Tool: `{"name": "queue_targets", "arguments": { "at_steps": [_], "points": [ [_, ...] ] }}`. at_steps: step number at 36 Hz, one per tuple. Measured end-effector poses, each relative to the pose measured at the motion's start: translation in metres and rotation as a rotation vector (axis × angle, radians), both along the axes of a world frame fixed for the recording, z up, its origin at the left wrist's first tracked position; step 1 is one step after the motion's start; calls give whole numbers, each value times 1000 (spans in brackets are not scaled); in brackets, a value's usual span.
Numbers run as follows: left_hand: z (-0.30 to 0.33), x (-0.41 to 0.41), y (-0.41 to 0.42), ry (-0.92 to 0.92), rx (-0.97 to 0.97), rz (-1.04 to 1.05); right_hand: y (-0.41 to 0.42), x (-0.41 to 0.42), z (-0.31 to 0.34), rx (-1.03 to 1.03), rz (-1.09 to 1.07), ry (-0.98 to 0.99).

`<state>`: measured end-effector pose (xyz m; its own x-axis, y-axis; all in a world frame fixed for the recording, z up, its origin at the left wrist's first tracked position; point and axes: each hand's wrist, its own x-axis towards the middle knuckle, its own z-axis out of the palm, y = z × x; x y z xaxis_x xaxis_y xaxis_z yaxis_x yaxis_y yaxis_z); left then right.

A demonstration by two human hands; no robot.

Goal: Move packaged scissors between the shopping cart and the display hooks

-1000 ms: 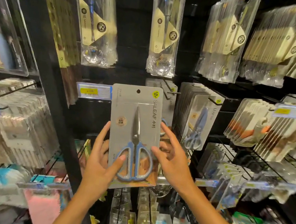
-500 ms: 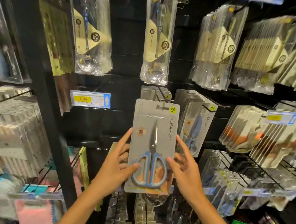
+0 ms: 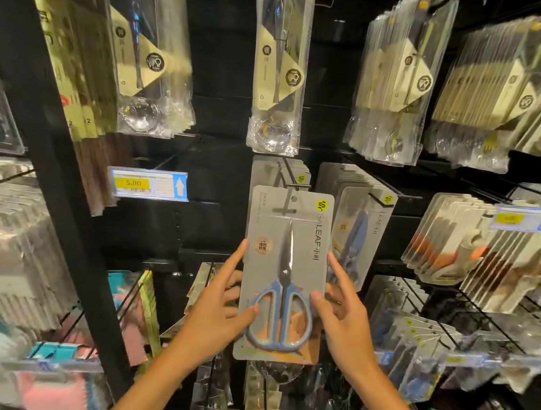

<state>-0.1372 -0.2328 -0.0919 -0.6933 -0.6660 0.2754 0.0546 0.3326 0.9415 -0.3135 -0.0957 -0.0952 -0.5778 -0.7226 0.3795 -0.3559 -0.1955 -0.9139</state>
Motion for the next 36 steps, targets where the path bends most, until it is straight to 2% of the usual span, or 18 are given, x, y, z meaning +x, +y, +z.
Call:
{"name": "queue_targets", "arguments": {
  "at_steps": [27,36],
  "points": [
    [-12,-14,4,55,-45,85,-15,-20,-15,14,30,59],
    [-6,-30,-15,-52,-48,102,-38,-33,-13,92,71,111]
  ]
}}
